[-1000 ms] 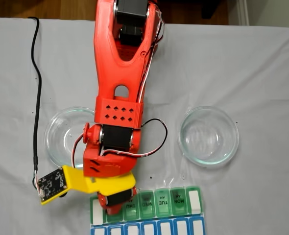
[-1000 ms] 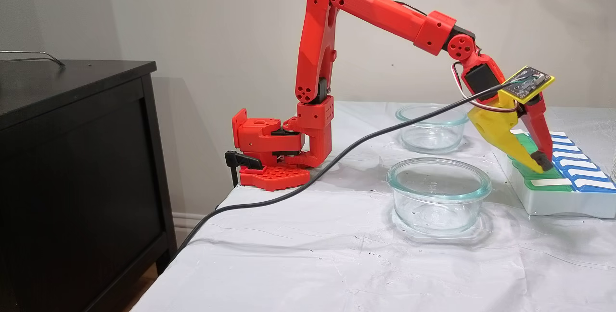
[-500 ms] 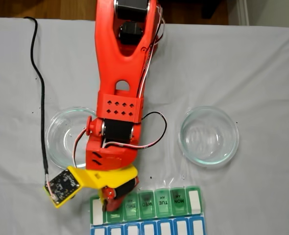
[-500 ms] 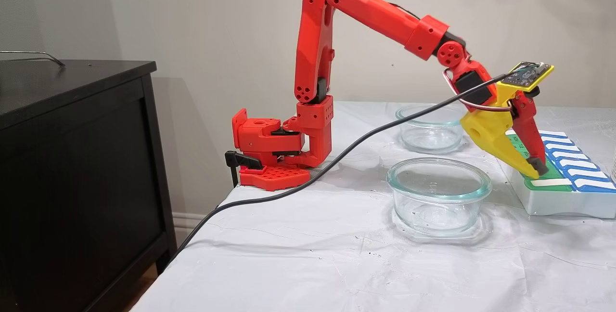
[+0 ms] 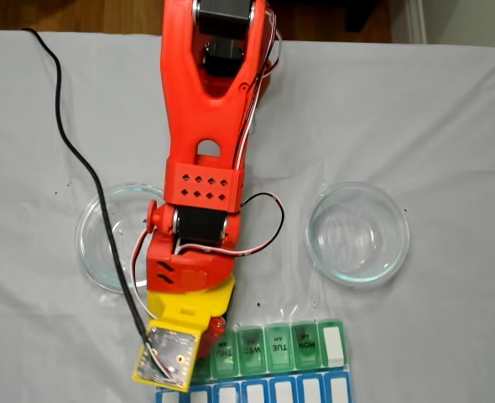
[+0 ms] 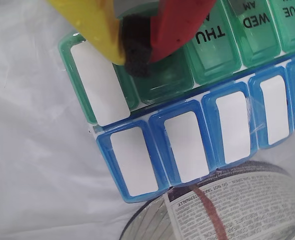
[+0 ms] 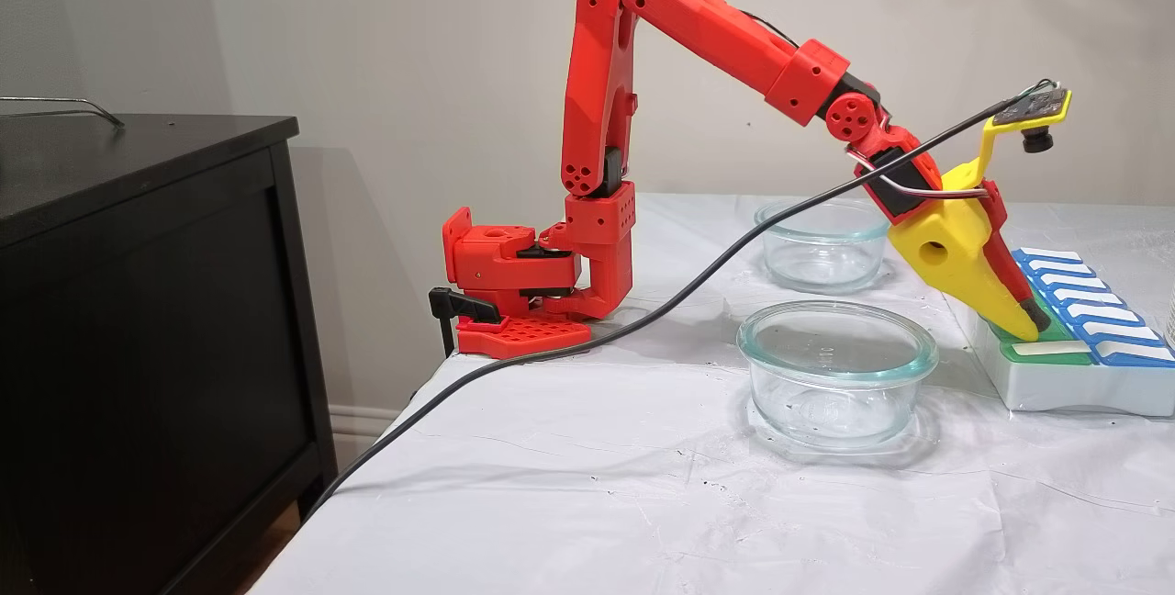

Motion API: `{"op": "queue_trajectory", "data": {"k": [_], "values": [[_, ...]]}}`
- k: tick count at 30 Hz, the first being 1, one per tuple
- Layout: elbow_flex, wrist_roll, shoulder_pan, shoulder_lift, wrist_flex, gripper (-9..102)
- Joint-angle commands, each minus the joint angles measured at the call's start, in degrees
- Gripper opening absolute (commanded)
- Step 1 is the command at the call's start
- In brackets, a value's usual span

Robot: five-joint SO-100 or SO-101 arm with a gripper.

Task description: Sort medicines into box.

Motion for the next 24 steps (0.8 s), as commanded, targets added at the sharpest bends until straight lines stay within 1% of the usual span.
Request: {"op": "queue_trajectory", "data": {"k": [1,7,15,20,24], "values": [[-0.35,-7.73,0.88,-0.7,3.96,0],[-2.46,-15.82,1.67,-3.43,7.03,0],[-2.64,-18.28,2.37,-1.23,11.95,0],[1.67,-19.42,1.05,2.02,10.2,0],[7.03,-16.88,-0.97,5.1,4.92,0]]}}
